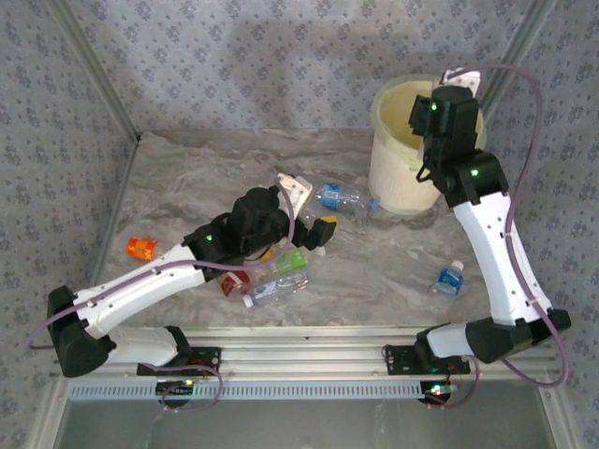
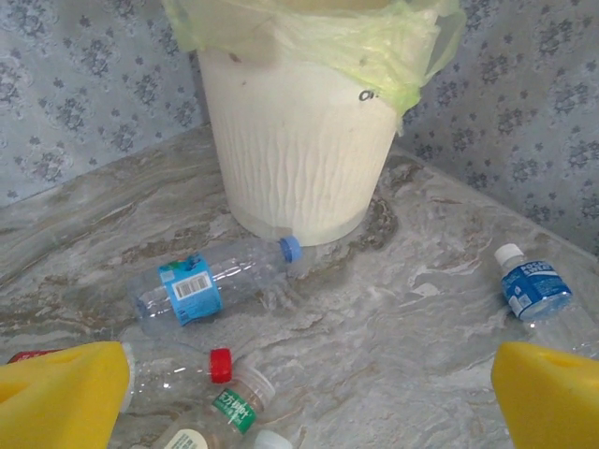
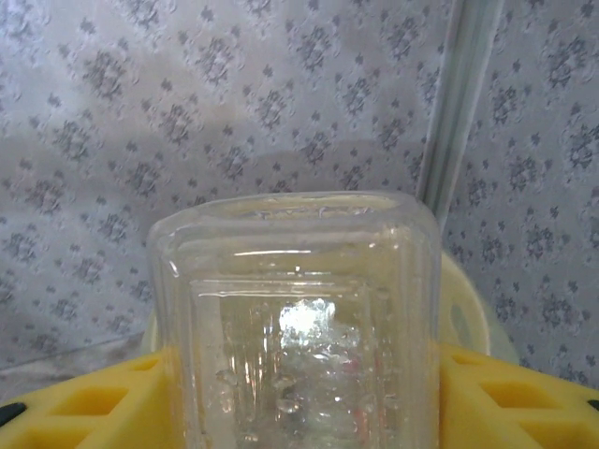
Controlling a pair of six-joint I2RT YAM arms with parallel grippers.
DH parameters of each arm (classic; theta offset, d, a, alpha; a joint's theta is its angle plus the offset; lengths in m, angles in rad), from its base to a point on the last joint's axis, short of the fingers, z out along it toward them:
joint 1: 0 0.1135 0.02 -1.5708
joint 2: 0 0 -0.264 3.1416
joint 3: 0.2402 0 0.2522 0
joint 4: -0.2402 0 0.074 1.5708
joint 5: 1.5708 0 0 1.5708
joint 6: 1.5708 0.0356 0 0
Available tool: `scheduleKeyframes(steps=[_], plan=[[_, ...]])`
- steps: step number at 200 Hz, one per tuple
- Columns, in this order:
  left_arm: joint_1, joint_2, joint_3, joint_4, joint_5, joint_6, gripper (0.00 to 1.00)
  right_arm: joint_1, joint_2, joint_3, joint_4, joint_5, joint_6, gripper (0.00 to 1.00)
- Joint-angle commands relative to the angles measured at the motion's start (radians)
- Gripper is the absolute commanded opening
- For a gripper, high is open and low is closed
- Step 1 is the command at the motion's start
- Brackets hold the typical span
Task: Put the plastic bottles in the bin
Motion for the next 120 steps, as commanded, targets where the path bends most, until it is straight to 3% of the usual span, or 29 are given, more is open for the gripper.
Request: scheduleKeyframes(steps=[1,73,120], plan=[[-0.006,-0.026,-0.012,0.062,-0.039,-0.019,1.00,-0.047,0.050,0.073,0.001,-0.057,-0.036,0.62],[-0.006,-0.085,-0.100,0.197,-0.076,-0.009,1.00,-0.141,0.271,0.275,-0.023,-0.107,-0.049,0.62],[-0.006,-0.095,-0.105,0.206,-0.070,0.041,1.00,-0.175,0.383,0.347,-0.168,-0.223,-0.014,0.64]])
